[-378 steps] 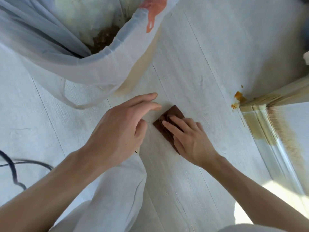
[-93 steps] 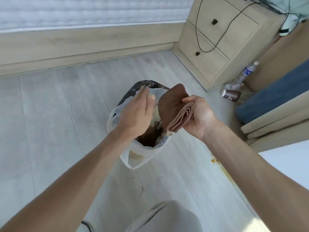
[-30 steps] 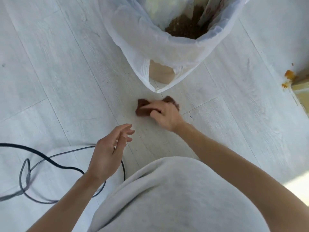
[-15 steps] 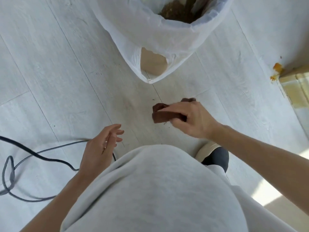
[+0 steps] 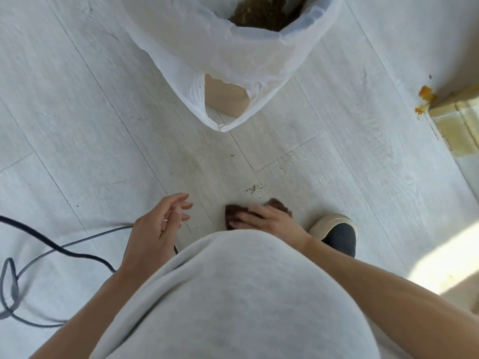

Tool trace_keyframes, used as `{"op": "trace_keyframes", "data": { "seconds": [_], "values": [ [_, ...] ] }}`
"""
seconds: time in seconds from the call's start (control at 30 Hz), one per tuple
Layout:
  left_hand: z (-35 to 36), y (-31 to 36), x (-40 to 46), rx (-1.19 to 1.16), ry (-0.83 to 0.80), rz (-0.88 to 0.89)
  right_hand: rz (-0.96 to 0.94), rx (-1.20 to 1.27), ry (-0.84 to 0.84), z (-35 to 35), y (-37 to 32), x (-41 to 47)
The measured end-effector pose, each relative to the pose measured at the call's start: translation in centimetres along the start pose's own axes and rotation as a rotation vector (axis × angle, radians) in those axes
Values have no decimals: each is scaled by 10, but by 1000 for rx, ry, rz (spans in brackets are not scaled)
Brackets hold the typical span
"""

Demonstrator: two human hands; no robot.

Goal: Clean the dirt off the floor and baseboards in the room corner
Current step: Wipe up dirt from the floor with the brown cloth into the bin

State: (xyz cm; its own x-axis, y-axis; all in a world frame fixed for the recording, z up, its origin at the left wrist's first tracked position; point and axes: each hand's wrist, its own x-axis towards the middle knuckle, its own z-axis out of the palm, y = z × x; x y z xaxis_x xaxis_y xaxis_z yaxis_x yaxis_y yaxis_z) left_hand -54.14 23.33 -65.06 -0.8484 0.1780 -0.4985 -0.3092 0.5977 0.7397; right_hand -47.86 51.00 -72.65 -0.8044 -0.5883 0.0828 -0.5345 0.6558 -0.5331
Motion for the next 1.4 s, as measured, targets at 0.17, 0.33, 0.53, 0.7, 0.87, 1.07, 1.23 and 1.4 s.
{"op": "trace_keyframes", "data": {
  "seconds": [0.17,0.33,0.53,0.7,0.87,1.07,1.23,1.4],
  "values": [
    [3,5,1,12,-10,-17,165,-44,23,-19,24,12],
    [2,4,2,25,-27,-3,269,143,130,-73,22,1],
    [2,3,7,27,-40,4,877,175,348,-128,65,-35],
    [10,4,9,14,-73,19,1072,324,441,-66,50,-27],
    [13,4,11,0,-82,16,847,397,298,-26,-9,30],
    [6,4,12,6,-66,24,533,-34,-129,-18,-11,36],
    [5,7,9,16,-76,18,399,-322,-363,-26,4,46],
    [10,18,10,35,-94,13,253,-442,-305,-27,14,41]
  ]
}}
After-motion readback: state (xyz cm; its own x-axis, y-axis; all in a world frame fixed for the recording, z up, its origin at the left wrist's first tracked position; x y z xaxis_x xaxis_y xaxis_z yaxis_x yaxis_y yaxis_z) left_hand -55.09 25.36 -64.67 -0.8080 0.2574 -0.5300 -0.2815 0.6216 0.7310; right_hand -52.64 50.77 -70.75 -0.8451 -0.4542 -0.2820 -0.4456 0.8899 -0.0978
